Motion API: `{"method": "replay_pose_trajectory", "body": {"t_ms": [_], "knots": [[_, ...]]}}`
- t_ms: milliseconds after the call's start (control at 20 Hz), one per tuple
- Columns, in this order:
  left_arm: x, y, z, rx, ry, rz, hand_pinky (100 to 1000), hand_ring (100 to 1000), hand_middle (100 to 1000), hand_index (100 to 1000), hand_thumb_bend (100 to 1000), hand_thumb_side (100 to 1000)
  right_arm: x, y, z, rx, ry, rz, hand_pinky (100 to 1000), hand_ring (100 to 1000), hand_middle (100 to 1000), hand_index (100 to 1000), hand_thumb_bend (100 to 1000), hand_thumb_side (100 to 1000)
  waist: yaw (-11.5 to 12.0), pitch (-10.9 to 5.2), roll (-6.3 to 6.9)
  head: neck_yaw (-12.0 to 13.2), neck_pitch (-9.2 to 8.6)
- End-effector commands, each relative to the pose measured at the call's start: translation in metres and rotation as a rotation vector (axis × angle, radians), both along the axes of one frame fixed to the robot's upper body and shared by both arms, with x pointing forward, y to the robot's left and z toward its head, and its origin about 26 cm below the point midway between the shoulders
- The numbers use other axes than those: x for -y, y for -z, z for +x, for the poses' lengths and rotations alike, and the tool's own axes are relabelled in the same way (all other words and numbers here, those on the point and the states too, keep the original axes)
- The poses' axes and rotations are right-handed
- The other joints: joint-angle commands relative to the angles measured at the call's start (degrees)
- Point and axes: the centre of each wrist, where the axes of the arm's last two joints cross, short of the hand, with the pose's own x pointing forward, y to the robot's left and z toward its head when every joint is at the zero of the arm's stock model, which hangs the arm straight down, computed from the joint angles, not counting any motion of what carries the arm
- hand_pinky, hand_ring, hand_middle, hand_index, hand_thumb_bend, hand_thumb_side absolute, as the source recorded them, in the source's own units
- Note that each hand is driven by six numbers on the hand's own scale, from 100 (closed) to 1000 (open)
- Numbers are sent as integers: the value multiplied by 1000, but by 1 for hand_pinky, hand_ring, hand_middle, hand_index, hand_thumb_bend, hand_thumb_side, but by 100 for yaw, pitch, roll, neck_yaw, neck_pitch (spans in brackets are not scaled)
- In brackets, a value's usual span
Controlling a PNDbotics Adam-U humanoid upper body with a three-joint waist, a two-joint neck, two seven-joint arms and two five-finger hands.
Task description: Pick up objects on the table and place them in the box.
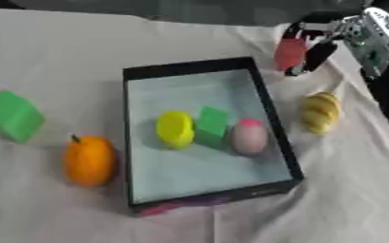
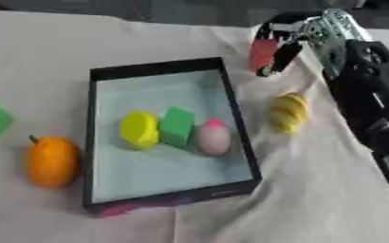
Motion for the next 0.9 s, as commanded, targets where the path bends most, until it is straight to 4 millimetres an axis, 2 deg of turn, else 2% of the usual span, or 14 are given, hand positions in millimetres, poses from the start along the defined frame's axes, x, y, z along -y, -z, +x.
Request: {"method": "replay_pose_trajectory", "body": {"t_ms": [50, 300, 600, 750, 900], "knots": [[-1, -9, -2, 33, 6, 20, 718, 811, 642, 730, 100, 815, 3, -19, -5, 95, 11, 15, 754, 695, 699, 771, 434, 209, -18, -65, -48, -26, -43], [-3, -7, -2, 22, 1, 25, 718, 812, 640, 729, 100, 814, -3, -27, -10, 247, 11, 28, 732, 629, 623, 686, 432, 191, -85, -126, -54, -25, 32], [-10, -1, -4, 3, -24, 29, 718, 812, 640, 729, 100, 813, -13, -47, -27, 355, -63, 26, 732, 636, 610, 671, 431, 182, -231, -257, -64, 66, 177], [-16, 7, -6, -20, -53, 28, 719, 813, 641, 729, 100, 813, -31, -64, -43, 378, -164, 14, 727, 629, 610, 674, 429, 190, -352, -387, -49, 166, 329], [-20, 12, -7, -35, -71, 23, 719, 813, 642, 729, 100, 812, -56, -77, -68, 397, -314, 3, 727, 627, 609, 673, 428, 179, -429, -491, -23, 241, 482]]}}
